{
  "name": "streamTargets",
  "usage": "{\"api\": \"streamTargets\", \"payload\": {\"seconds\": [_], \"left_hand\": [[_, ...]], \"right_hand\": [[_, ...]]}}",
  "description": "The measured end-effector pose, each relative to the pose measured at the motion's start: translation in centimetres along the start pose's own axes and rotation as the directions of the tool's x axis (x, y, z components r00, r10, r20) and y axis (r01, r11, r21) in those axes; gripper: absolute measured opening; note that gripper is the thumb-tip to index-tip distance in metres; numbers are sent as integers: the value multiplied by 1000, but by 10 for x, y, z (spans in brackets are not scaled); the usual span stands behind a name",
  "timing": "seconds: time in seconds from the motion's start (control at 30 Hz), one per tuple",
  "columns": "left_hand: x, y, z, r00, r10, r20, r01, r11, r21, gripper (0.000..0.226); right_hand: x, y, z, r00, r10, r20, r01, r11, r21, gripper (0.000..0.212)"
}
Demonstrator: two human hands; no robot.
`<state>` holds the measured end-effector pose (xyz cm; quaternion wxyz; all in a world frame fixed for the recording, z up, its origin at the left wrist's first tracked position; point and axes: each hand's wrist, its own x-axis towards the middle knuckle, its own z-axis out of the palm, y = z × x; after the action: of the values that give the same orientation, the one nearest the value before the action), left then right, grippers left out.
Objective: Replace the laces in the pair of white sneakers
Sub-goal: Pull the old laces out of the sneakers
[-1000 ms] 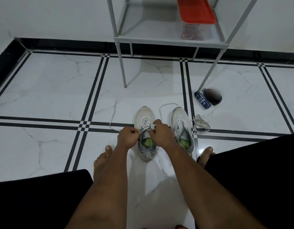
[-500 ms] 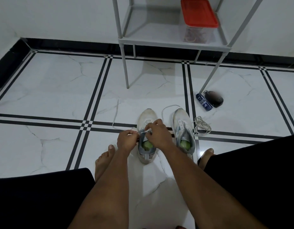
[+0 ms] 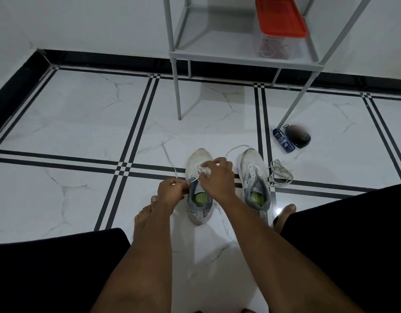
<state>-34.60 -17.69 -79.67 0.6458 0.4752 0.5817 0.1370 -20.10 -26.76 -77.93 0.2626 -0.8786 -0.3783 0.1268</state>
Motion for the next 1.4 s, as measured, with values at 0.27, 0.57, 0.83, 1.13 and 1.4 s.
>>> {"api": "streamTargets", "payload": {"seconds": [0.27, 0.57, 0.83, 1.13, 1.4], "left_hand": [[0, -4, -1, 1000, -11, 13, 11, 1000, -28, 12], [-1, -3, 2, 1000, -21, 8, 22, 999, -36, 12], [-1, -4, 1, 1000, -19, 15, 20, 998, -57, 9], [-1, -4, 1, 999, -33, 28, 34, 998, -61, 14], [-1, -2, 3, 999, -41, 1, 41, 998, -37, 10]], "right_hand": [[4, 3, 9, 946, -234, 223, 286, 929, -235, 19], [16, -1, -19, 967, 24, -252, -22, 1000, 12, 28], [-9, 3, 15, 954, -257, 156, 291, 920, -261, 19], [6, 8, 12, 928, -327, 176, 361, 906, -220, 22], [54, -8, -50, 907, 269, -323, -126, 907, 402, 14]]}}
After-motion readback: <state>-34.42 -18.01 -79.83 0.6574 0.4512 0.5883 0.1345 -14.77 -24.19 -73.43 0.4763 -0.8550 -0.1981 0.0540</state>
